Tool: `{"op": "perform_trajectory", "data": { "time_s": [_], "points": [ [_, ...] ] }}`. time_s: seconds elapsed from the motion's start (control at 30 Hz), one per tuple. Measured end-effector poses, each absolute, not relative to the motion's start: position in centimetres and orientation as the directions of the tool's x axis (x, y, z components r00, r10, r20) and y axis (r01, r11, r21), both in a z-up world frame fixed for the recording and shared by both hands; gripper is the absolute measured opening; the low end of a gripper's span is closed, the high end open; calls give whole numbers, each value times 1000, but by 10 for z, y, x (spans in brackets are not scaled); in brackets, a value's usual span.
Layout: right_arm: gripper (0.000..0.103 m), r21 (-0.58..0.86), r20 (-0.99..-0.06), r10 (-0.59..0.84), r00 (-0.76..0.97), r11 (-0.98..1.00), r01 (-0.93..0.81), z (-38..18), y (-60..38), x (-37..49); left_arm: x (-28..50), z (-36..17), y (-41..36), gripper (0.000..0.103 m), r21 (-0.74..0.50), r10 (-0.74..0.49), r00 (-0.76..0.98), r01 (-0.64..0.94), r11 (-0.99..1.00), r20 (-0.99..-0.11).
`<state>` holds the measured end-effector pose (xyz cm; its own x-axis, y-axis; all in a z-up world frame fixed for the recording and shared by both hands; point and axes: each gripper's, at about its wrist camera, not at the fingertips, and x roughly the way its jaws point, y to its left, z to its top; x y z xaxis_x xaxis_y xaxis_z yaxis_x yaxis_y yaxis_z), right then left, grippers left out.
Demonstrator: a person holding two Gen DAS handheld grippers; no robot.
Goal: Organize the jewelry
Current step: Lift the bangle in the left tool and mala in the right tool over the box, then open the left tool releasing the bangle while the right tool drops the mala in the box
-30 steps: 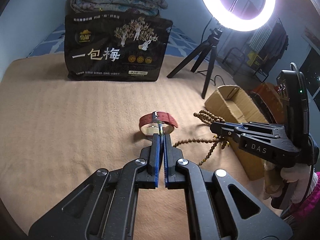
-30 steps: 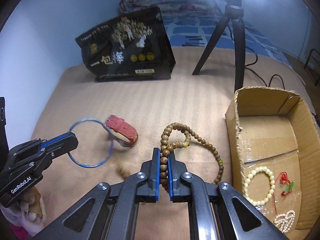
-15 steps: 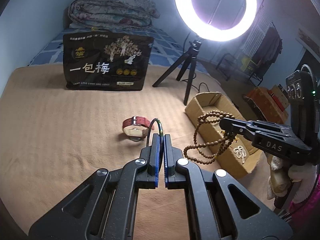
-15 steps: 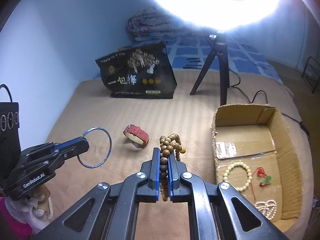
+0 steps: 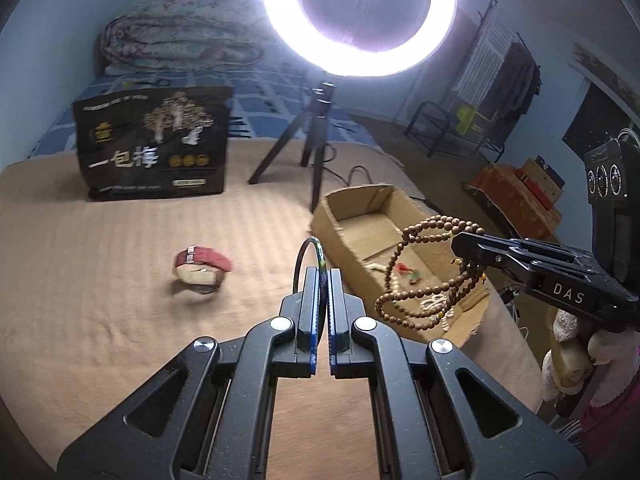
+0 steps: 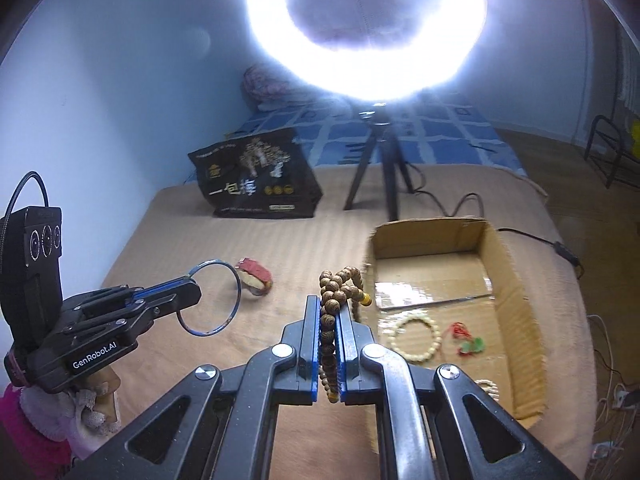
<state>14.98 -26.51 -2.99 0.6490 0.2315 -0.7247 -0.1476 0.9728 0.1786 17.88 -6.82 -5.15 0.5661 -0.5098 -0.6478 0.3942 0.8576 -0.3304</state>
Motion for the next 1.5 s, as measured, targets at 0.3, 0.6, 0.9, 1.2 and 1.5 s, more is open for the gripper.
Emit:
{"op": "perform_trajectory", "data": {
  "time_s": [0.3,0.6,0.9,1.2,1.5],
  "points": [
    [4,160,-732,169,660,984,-74,-29,-318,137,187,-49,-116,1,-341,-548,541,440,831,-638],
    [4,151,-745,127,655,988,-19,-36,-353,141,202,-62,-154,1,-341,-556,515,455,822,-653],
    [4,150,-768,102,632,989,22,-52,-373,151,220,-75,-181,1,-331,-551,494,464,821,-673],
    [4,153,-790,96,605,987,43,-66,-381,158,232,-86,-200,1,-309,-528,487,462,832,-695],
    [4,147,-801,91,592,988,47,-72,-381,161,240,-90,-209,1,-288,-502,493,447,847,-711]
  ]
}}
